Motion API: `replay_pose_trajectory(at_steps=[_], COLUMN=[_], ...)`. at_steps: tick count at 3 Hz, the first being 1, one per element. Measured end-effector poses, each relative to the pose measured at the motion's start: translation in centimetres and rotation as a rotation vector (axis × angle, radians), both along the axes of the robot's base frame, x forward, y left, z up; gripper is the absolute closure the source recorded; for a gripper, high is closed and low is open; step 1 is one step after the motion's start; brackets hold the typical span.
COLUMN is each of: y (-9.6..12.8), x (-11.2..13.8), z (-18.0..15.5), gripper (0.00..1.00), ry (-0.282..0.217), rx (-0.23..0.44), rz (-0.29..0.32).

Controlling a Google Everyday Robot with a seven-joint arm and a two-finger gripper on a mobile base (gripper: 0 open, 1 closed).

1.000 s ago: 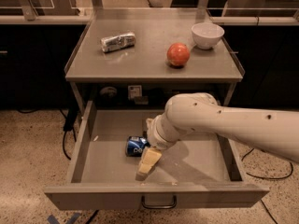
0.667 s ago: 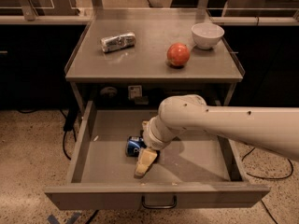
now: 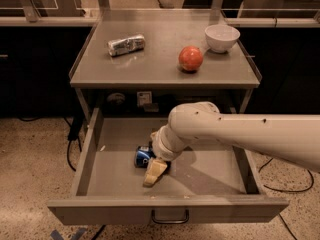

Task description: Pick pepsi can from top drawer and place on counter

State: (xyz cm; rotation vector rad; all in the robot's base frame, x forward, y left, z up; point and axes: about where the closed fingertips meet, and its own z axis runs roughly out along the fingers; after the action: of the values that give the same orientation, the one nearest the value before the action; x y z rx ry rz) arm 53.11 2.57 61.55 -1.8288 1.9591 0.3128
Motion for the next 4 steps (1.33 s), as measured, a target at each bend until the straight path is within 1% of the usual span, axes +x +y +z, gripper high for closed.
replay_pose_trajectory(at_steps=[1,3,4], y=[0.0,0.0,0.01], x=[0.0,0.0,-0.01], z=[0.0,0.0,0.01], gripper=[0.45,0.93,1.0], ry=[0.0,0.0,0.0], rx=[0.0,0.0,0.0], rz=[0.0,0.0,0.0])
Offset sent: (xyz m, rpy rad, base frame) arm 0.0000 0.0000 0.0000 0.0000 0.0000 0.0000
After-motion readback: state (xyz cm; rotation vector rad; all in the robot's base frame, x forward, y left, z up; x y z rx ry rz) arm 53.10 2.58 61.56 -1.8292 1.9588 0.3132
